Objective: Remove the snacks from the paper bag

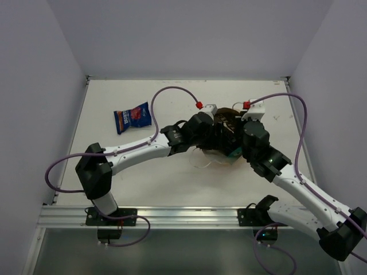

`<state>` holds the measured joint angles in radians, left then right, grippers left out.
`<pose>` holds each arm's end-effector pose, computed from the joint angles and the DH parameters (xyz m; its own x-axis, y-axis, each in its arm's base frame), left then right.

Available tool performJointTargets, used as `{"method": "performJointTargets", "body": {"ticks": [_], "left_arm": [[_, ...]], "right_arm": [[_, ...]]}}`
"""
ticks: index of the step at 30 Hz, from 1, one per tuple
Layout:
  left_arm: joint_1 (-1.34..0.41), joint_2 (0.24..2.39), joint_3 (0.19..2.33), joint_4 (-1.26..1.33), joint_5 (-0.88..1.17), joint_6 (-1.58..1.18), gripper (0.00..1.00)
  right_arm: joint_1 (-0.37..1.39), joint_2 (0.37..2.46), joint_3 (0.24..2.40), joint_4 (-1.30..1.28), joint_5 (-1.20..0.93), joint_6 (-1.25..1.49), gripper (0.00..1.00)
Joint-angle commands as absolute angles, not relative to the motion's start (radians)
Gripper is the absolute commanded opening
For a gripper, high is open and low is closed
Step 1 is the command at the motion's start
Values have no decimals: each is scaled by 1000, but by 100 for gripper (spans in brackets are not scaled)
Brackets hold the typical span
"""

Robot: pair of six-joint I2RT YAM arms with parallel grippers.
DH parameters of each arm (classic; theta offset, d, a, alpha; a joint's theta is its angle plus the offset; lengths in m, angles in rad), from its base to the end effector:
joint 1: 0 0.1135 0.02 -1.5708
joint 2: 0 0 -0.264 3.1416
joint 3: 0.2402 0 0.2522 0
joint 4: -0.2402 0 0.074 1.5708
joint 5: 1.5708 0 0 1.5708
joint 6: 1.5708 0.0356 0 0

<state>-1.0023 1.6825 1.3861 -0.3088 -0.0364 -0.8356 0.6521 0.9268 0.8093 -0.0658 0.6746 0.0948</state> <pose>0.2118 -0.3291 0.2993 -0.8181 -0.0962 -0.5670 0.3269 0.7334 -0.5961 0.1819 0.1109 0.3369 -0.1429 -0.0161 -0.9896 0.0278 0.9994 -0.0203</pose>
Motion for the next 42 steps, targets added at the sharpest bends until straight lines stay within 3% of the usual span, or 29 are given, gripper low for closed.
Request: {"method": "performJointTargets", "body": {"ticks": [1, 5, 12, 21, 27, 35, 38, 42], "left_arm": [[-973, 1730, 1427, -311, -94, -857, 71], [-917, 1758, 1424, -287, -92, -853, 72], [-833, 1864, 1515, -256, -72, -810, 71], [-841, 1884, 1516, -233, -14, -837, 66], [-851, 1899, 1482, -207, -5, -857, 53], [-879, 1888, 1462, -195, -21, -877, 51], [-881, 1858, 1448, -193, -27, -899, 54], [-882, 1741, 1364, -152, -126, -893, 66]], "right_arm": [[676, 877, 837, -87, 802, 278, 0], [692, 877, 873, -286, 841, 460, 0], [712, 888, 902, -406, 799, 624, 0], [721, 937, 908, -405, 784, 672, 0], [721, 937, 897, -370, 764, 672, 0], [721, 959, 908, -365, 758, 701, 0], [721, 965, 917, -373, 752, 718, 0], [721, 974, 940, -382, 747, 719, 0]]}}
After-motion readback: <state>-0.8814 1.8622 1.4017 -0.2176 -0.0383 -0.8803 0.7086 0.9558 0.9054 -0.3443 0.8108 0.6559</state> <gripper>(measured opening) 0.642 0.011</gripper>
